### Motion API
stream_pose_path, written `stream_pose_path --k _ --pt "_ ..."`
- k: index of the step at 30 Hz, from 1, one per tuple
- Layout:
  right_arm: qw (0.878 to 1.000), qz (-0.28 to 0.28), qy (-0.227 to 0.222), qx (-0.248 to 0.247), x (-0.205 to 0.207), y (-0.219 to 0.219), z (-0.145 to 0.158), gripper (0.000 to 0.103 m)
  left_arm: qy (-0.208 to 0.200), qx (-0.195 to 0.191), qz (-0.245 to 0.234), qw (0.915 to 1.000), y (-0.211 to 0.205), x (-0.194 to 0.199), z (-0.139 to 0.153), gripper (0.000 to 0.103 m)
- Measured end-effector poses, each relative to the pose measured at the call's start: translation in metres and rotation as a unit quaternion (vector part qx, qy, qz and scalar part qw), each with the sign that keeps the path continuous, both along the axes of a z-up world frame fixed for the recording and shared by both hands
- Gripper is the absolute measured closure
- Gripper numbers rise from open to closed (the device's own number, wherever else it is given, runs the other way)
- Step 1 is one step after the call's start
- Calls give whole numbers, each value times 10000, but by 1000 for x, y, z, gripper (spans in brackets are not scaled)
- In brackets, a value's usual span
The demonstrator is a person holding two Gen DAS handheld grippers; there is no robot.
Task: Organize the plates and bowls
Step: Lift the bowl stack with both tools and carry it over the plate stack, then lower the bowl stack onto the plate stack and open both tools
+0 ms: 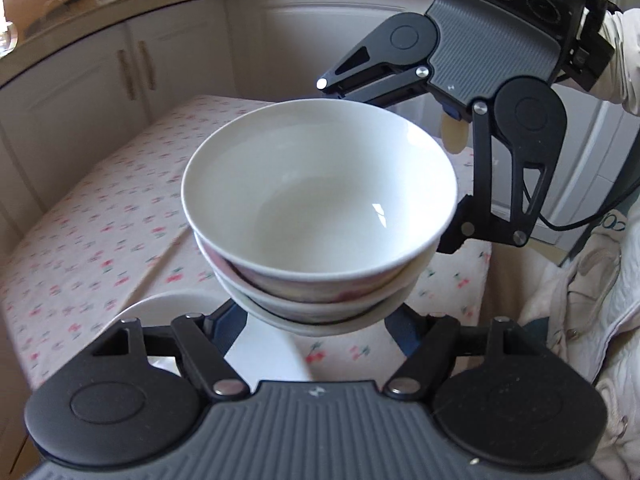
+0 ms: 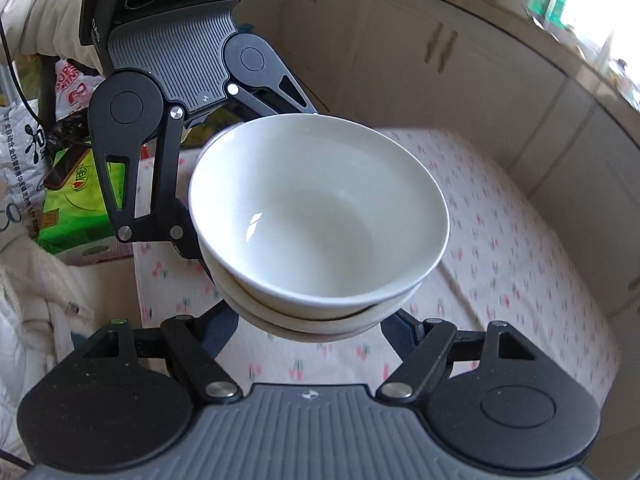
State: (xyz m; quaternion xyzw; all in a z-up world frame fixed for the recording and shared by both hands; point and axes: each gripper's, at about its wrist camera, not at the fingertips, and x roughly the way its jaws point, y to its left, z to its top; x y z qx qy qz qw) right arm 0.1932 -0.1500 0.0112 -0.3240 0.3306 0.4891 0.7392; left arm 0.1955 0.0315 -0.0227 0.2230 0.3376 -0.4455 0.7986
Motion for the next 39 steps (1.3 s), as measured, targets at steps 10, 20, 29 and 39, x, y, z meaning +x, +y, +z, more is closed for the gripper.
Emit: stream_pose_path --k 10,20,29,39 --pt "9988 473 -99 17 23 69 -6 21 -223 160 547 9981 56 6 -3 28" --pt "9984 550 20 -114 41 107 -28 21 -134 208 718 9971 84 22 -19 28" --pt "9984 508 88 -236 47 113 -38 21 -63 182 754 9970 87 22 -29 28" --pt "9983 463 261 -255 59 120 -46 21 41 39 747 9972 93 24 -33 28"
